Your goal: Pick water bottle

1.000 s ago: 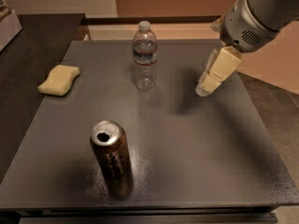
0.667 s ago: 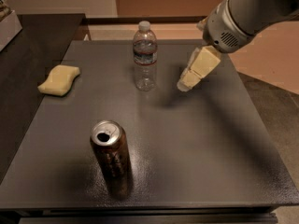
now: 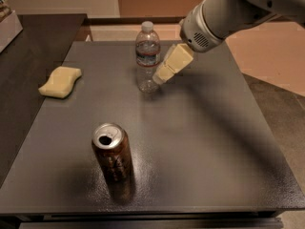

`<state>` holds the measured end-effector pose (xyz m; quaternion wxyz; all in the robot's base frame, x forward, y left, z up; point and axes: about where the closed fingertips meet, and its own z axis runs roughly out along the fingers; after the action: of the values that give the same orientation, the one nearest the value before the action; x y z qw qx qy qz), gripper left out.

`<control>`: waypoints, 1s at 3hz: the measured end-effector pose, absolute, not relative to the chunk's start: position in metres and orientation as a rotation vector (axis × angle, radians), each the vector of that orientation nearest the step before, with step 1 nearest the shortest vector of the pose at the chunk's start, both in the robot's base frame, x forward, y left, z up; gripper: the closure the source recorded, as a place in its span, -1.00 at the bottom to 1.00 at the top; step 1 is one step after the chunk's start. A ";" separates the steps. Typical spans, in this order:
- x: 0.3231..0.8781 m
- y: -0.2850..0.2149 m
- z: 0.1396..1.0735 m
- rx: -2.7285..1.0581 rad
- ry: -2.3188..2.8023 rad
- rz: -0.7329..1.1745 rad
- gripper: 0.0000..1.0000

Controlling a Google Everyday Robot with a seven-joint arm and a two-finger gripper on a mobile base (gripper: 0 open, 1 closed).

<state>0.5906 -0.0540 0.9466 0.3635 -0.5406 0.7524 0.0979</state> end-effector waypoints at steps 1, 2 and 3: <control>0.608 -0.036 0.942 -1.357 1.938 0.310 -1.00; 0.617 -0.020 0.937 -1.349 1.948 0.411 -1.00; 0.619 -0.013 0.933 -1.352 1.957 0.507 -0.65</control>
Offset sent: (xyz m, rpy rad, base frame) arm 0.0350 0.0482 -0.0139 0.1653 0.1522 0.0397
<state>0.6186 -0.0128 0.9335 0.3475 -0.5213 0.7544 0.1956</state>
